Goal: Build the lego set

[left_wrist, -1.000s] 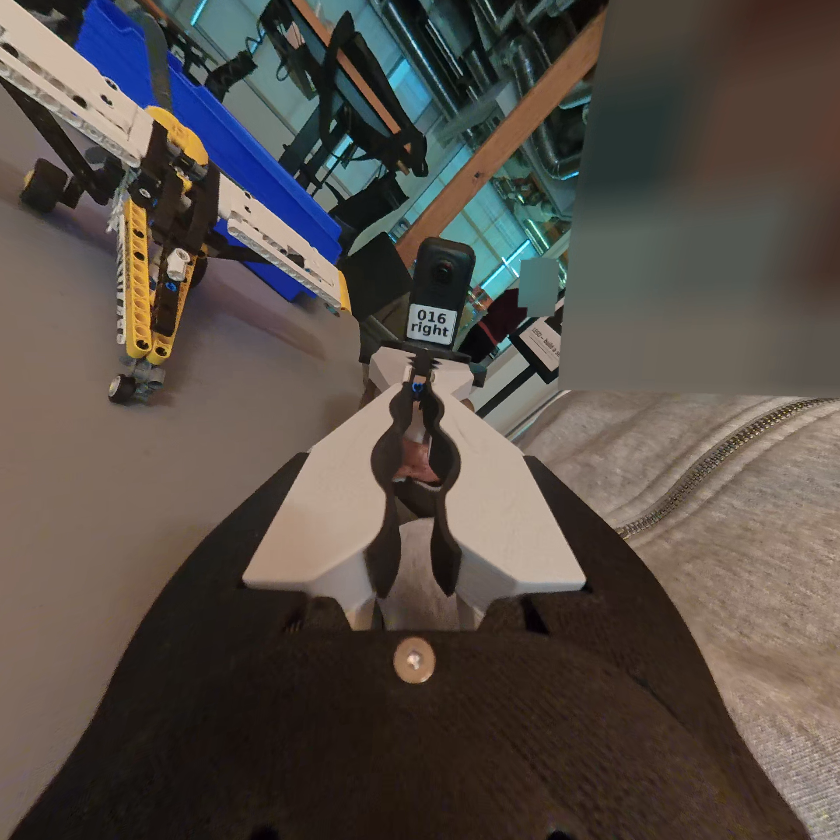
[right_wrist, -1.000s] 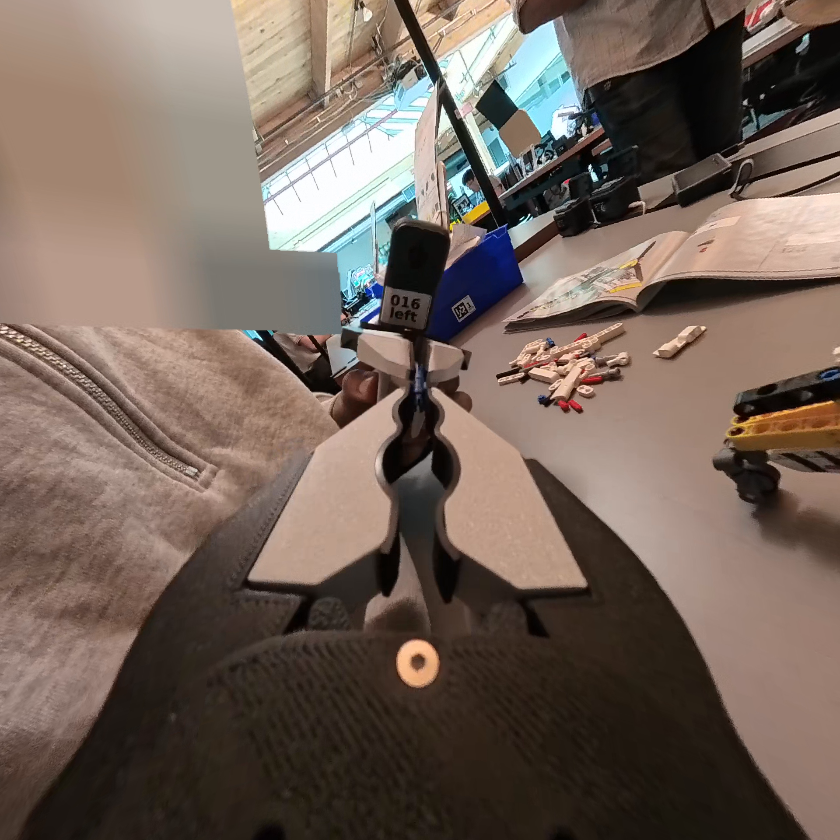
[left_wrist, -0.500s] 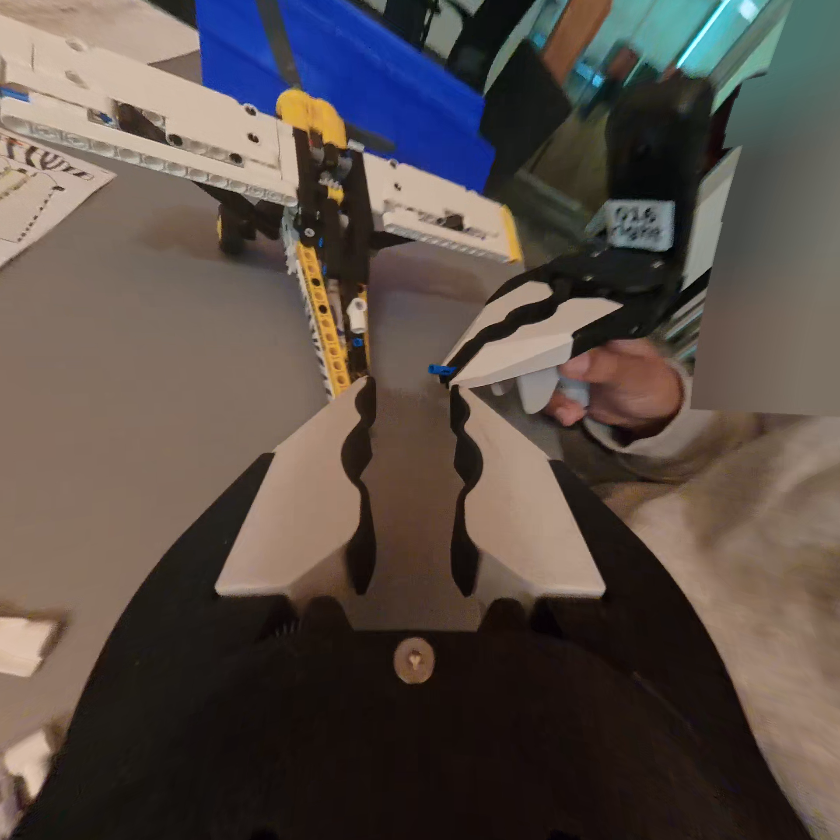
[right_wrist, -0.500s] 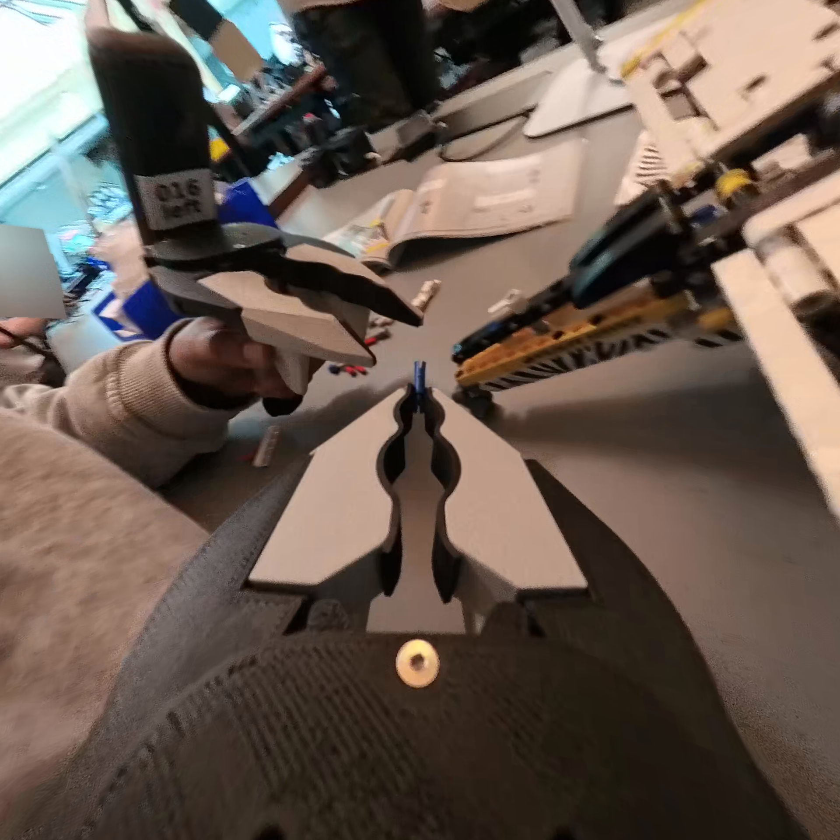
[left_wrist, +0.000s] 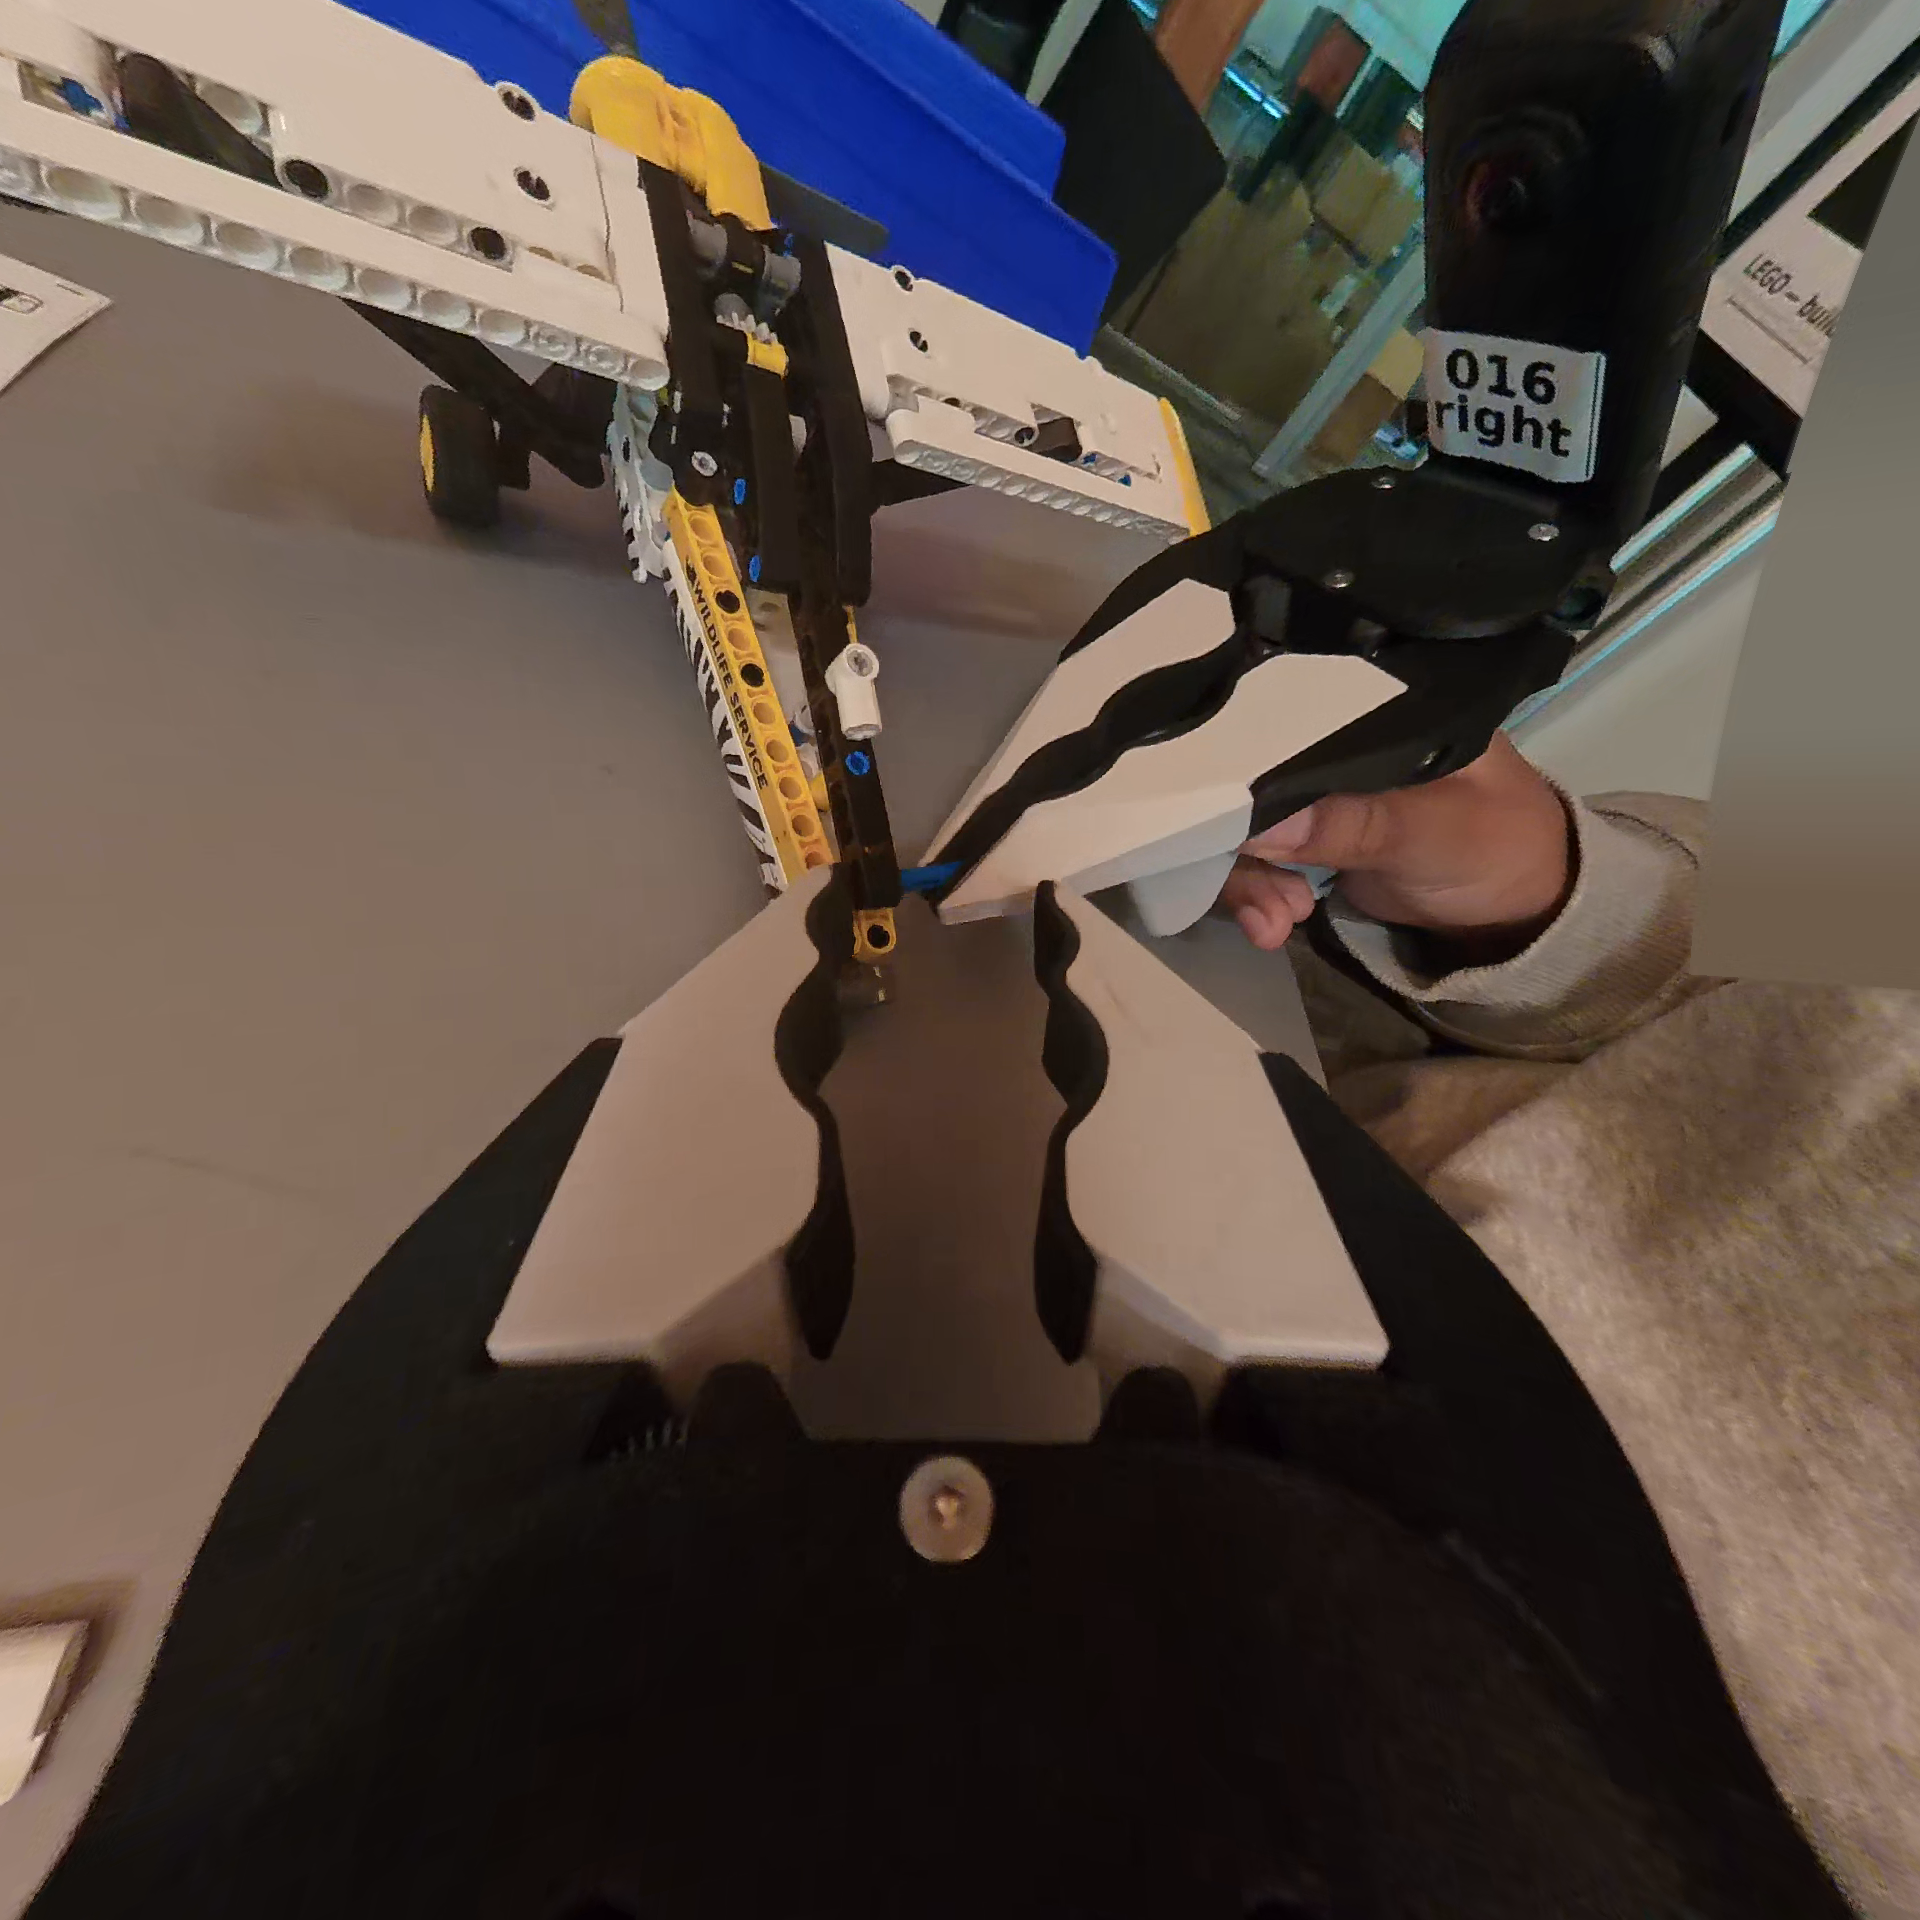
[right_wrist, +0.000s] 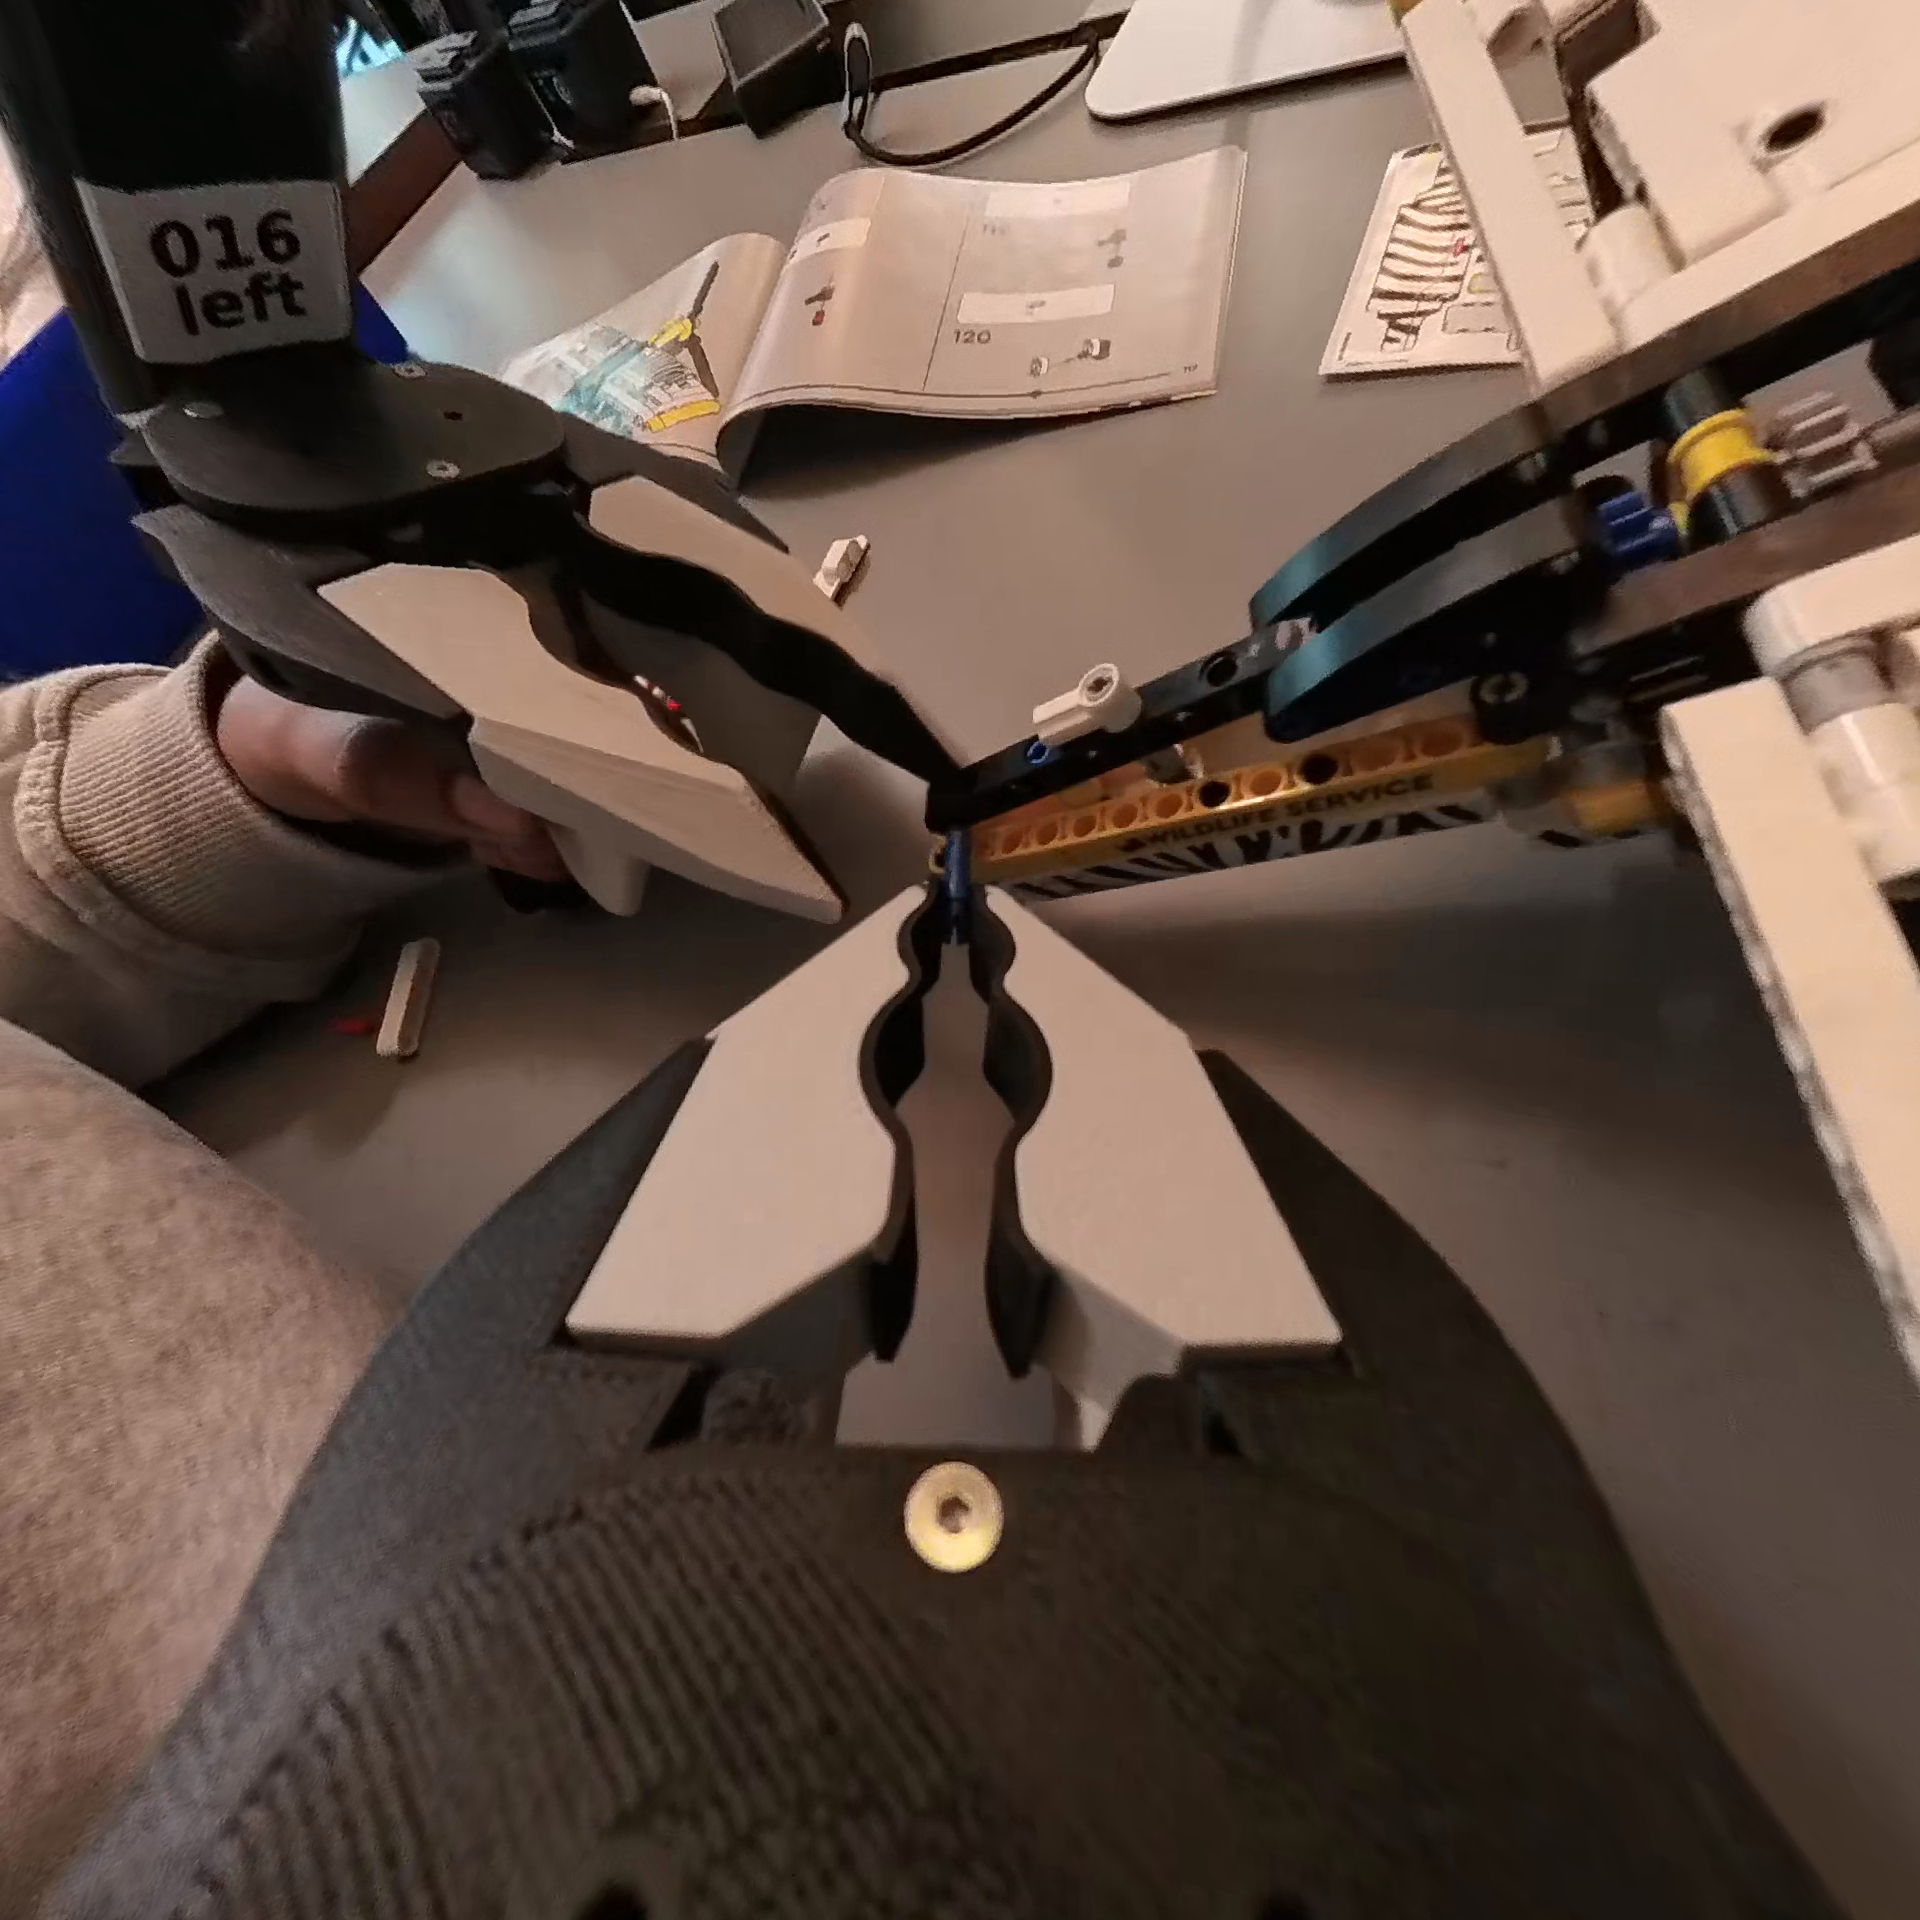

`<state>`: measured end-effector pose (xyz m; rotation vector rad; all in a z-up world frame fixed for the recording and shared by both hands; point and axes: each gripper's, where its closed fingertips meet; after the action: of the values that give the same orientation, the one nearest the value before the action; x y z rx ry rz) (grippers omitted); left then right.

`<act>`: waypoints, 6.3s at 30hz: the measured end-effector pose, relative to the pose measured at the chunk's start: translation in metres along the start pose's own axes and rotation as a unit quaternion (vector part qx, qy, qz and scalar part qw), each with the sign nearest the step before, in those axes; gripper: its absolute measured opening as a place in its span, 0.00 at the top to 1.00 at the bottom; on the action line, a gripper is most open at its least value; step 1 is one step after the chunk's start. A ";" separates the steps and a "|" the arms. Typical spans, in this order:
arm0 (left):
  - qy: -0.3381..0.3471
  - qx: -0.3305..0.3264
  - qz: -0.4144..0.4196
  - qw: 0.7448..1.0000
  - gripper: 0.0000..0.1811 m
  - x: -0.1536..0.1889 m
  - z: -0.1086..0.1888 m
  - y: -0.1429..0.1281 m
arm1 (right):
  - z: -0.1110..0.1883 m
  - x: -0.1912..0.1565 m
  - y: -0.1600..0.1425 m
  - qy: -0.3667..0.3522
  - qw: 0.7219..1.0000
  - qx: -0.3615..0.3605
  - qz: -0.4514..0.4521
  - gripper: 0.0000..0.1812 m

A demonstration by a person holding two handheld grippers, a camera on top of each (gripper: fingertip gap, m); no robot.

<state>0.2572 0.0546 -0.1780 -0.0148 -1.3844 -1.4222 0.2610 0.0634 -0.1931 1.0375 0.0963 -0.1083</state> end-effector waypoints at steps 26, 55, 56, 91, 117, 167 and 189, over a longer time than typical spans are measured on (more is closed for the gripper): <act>0.022 -0.013 -0.036 0.999 0.79 0.000 0.001 -0.006 | -0.003 -0.003 0.002 0.002 1.000 0.029 -0.008 0.99; 0.095 0.000 -0.089 0.992 0.80 -0.006 -0.004 -0.006 | -0.003 0.000 0.005 -0.018 0.999 0.026 -0.011 0.96; 0.096 -0.001 -0.092 0.991 0.77 -0.006 -0.003 -0.006 | 0.000 0.000 0.005 -0.025 0.999 0.028 0.001 0.93; 0.254 0.039 -0.215 0.942 0.87 -0.016 -0.013 0.004 | 0.031 0.004 0.009 0.025 0.988 0.138 -0.066 0.81; 0.179 0.158 -0.099 0.966 0.73 -0.007 0.036 0.038 | 0.033 -0.002 0.011 -0.013 0.991 0.132 -0.011 0.81; -0.045 0.145 -0.042 0.988 0.85 0.050 0.032 -0.003 | -0.001 -0.031 0.014 -0.107 0.950 0.078 0.282 0.89; -0.050 0.138 -0.046 0.988 0.87 0.051 0.030 -0.005 | 0.003 -0.032 0.014 -0.099 0.954 0.088 0.270 0.91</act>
<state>0.2144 0.0410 -0.1389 0.1604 -1.6746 -1.3071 0.2311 0.0696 -0.1753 1.1920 -0.3873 0.2820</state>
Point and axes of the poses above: each gripper's, where its closed fingertips meet, z back along the fingers, y out of its top, x = y × z across the jaws, and after that the axes turned 14 degrees about z, right-handed
